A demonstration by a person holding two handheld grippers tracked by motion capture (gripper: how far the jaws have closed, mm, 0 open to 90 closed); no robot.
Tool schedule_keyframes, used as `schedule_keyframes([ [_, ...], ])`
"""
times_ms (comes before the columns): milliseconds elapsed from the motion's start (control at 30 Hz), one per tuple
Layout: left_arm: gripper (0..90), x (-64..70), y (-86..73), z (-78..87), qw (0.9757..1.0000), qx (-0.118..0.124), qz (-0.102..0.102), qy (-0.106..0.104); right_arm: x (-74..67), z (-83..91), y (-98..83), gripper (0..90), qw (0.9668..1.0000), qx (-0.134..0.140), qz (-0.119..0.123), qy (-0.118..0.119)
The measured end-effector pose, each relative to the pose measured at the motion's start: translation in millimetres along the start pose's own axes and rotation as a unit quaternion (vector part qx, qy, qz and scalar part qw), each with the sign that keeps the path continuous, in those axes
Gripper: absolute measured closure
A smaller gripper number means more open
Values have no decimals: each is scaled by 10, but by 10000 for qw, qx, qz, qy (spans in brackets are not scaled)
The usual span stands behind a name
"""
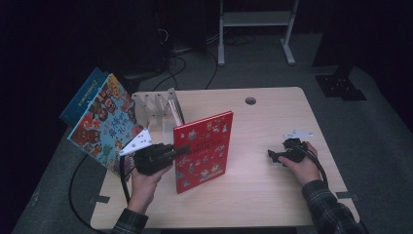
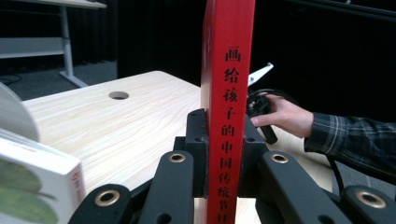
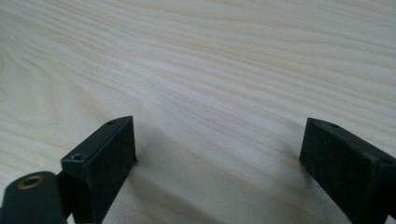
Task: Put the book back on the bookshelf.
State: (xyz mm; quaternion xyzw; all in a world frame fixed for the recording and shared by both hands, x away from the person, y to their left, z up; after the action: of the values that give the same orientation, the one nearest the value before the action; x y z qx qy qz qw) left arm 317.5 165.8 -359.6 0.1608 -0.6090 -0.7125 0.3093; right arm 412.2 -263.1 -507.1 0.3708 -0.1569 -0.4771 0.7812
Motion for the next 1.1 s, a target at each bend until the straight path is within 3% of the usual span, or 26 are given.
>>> schedule_keyframes([
  [300,797,-93,22,199,9996,55,32,285,0,0,0,94,10000,1,-4,0],
  [600,797,-233,27,563,9976,250,185,614,0,-1,0,94,10000,3,-8,1],
  [767,797,-356,40,850,9939,446,266,968,0,-1,0,94,10000,2,-5,-1],
  [933,797,-431,77,1003,9910,570,278,1182,1,-2,2,94,10000,2,-12,-8],
  [967,797,-468,91,1078,9891,634,270,1304,1,-2,2,94,10000,3,-15,-8],
  [1000,797,-468,91,1078,9891,634,270,1304,1,-2,2,94,10000,3,-15,-8],
  [1100,797,-523,110,1181,9852,708,260,1540,2,-2,2,94,10000,4,-11,-8],
])
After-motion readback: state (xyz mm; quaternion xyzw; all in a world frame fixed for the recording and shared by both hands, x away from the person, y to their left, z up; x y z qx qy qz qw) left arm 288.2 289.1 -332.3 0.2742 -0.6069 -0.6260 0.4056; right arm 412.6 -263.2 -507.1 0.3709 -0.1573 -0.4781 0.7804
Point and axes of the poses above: each handheld gripper's, and its own axes: z roughly backward along the jaws, y roughly out of its top, x roughly to its right, the point moved 3 cm from there along -z, roughly forward along the jaws, and after that the axes turned 8 degrees about y, right-handed, at the moved point
